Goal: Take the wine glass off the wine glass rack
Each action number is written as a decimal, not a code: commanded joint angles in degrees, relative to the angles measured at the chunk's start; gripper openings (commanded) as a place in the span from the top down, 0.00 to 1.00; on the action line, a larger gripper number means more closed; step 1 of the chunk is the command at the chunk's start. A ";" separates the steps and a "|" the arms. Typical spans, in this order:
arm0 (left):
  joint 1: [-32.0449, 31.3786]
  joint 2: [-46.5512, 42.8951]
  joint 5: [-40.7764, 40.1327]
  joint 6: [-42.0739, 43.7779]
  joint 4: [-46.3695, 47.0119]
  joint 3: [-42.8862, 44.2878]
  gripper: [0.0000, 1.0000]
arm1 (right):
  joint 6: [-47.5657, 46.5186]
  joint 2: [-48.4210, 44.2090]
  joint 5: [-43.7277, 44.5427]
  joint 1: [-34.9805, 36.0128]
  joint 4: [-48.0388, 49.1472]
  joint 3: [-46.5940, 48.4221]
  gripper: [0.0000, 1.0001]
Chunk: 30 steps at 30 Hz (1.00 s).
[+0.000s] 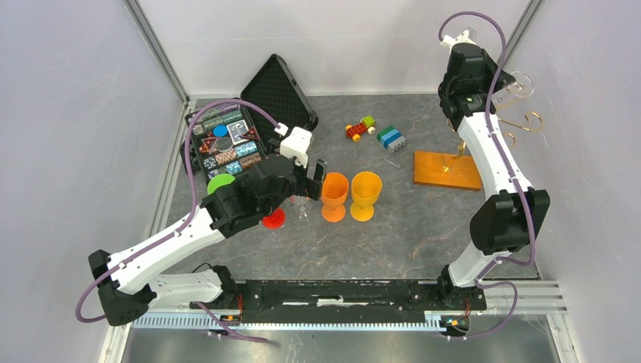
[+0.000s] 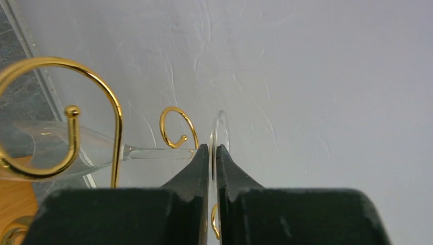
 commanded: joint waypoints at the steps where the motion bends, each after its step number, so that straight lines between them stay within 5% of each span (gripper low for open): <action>1: 0.04 -0.24 -1.60 1.91 3.06 -0.22 0.00 | 1.61 -2.55 1.40 0.45 0.10 3.32 1.00; 18: 0.07 -0.37 -1.85 1.95 3.04 -0.14 0.00 | 2.82 -1.22 -0.66 3.97 0.83 5.48 1.00; 30: 0.04 -0.20 -1.78 1.99 3.13 -0.16 0.00 | -11.52 1.91 1.59 5.16 21.83 2.70 1.00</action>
